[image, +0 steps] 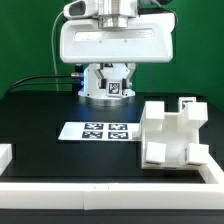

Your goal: Assemble chair

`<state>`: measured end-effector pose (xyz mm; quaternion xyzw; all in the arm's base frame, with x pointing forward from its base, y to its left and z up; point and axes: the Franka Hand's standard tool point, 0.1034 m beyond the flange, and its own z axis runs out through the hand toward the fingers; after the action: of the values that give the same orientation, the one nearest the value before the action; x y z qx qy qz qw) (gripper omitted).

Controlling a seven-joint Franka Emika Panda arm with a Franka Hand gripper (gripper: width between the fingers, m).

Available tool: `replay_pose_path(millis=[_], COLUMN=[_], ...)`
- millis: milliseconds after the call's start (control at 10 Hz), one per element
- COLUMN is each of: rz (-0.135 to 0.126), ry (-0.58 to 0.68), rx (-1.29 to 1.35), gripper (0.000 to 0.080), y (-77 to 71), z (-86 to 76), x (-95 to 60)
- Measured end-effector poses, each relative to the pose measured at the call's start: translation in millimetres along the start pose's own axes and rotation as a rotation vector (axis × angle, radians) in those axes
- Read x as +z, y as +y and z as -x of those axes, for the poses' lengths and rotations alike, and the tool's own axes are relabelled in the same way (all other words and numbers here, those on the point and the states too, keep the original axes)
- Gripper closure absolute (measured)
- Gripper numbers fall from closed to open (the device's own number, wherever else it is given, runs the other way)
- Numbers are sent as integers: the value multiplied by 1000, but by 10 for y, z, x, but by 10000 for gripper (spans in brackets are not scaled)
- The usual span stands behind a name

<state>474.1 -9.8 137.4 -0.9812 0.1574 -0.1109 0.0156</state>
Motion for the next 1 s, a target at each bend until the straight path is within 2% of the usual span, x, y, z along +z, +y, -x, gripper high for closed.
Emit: replay_pose_path(millis=[200,300,400,600,700,1000], rz=[0,8,26,34,32,24], ry=[0,11,37,57,52,44], rx=[-1,12,-59,-171,-186,-181], gripper=[515,515,515,515,515,515], y=[-2,-101,-383,-613,-658,-674], z=[2,22,119,312,378,383], x=[1,-10,-38,-13,23,36])
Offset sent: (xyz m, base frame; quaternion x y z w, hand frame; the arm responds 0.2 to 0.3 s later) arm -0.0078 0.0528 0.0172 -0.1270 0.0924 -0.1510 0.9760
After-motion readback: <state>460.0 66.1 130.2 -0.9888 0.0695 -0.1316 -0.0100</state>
